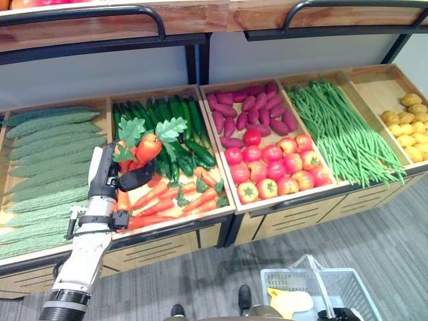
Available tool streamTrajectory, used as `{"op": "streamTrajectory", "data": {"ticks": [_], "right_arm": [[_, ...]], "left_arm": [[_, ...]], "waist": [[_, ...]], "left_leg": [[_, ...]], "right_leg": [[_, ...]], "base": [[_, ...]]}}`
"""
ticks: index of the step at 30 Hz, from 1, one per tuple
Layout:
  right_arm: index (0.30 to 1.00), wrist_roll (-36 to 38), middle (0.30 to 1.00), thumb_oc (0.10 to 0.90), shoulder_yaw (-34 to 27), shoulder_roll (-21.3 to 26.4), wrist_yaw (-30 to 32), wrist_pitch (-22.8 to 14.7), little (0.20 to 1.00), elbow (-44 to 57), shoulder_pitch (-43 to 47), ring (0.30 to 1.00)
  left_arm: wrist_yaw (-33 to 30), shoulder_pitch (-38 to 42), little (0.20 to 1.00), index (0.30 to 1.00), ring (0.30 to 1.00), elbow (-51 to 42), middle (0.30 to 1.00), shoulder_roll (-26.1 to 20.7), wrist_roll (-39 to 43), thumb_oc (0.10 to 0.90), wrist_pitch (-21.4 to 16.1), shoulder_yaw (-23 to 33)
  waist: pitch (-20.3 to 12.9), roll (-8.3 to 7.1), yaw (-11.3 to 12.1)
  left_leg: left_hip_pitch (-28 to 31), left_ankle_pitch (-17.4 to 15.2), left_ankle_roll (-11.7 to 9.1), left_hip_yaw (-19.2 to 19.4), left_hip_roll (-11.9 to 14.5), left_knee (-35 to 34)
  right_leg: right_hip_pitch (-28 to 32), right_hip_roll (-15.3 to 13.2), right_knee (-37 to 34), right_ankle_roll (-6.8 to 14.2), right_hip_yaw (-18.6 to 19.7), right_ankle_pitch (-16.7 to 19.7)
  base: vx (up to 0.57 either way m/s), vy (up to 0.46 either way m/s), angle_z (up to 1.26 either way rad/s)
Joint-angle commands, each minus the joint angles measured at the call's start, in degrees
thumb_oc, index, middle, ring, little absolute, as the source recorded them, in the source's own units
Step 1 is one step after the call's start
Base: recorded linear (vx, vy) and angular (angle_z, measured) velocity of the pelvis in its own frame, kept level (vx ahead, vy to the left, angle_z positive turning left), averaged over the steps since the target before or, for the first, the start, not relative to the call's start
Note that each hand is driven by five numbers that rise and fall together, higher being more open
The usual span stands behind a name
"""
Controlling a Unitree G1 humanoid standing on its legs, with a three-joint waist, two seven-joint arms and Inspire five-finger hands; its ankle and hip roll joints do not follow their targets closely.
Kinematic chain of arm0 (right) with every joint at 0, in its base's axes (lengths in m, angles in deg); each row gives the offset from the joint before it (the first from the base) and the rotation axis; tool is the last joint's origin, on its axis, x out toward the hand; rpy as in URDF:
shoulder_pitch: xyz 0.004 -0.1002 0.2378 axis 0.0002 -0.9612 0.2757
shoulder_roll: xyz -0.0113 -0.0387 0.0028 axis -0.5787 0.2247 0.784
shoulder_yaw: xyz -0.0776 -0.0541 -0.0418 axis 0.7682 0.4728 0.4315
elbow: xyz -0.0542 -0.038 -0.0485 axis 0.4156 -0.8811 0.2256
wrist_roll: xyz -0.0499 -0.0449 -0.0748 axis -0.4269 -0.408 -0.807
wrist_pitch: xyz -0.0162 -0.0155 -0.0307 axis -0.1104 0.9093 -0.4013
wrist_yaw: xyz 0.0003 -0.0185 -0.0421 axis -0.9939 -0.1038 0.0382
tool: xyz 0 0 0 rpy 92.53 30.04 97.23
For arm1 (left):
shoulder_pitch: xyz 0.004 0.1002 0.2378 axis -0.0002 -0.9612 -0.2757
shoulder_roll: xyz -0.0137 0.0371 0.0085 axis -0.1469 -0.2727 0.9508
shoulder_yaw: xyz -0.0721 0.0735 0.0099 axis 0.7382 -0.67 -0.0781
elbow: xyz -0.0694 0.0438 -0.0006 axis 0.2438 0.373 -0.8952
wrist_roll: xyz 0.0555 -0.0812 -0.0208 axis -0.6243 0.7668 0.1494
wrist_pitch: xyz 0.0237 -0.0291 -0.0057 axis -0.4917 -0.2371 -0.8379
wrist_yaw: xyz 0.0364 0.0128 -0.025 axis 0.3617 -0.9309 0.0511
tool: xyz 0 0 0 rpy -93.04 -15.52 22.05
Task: Get the vegetables into the basket
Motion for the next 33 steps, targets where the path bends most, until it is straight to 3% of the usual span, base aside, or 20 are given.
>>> {"op": "streamTrajectory", "data": {"ticks": [1,30,32,33], "right_arm": [[0.3,0.8,0.3,0.4,1.4,1.5,0.6,-2.1,0.3,-1.4,2.5,0.3],[0.3,1.7,0.3,0.4,1.0,1.2,-0.2,-2.0,0.3,-1.6,2.0,0.3],[0.3,1.8,0.3,0.4,0.9,1.3,-0.2,-2.0,0.3,-1.4,2.0,0.3],[0.3,2.0,0.3,0.4,0.5,1.6,-0.1,-2.0,0.3,-1.2,2.3,0.3]], "left_arm": [[0.7,10.0,0.3,0.3,0.3,-6.5,0.3,-0.9,4.3,0.4,-7.9,3.4],[3.8,7.8,0.3,0.3,0.3,-8.3,0.3,-1.8,5.5,0.4,-6.9,1.9],[4.1,8.0,0.3,0.3,0.3,-8.1,0.3,-1.8,5.7,0.4,-6.8,1.6],[4.5,8.7,0.3,0.3,0.3,-8.1,0.3,-2.0,6.2,0.4,-6.8,1.0]], "waist": [[-2.5,-1.58,-0.3],[-2.6,-2.37,0.3],[-2.4,-2.52,0.3],[-1.8,-3.04,0.3]], "left_leg": [[1.3,-2.9,-1.7,-1.3,1.6,0.4],[2.2,-3.0,-1.2,-1.3,1.4,0.4],[2.2,-3.2,-1.1,-1.3,1.2,1.0],[0.5,-4.7,-0.9,-1.6,0.9,4.8]], "right_leg": [[0.5,-6.1,0.3,5.4,0.4,0.2],[1.5,-6.1,0.3,5.3,0.2,-0.1],[1.7,-6.3,0.3,5.3,0.3,-0.1],[1.8,-6.8,0.5,5.3,0.5,0.1]], "base": [[0.0,0.0,0.0],[0.0,0.0,0.0],[-0.03,0.014,-0.01],[-0.07,0.041,-0.01]]}}
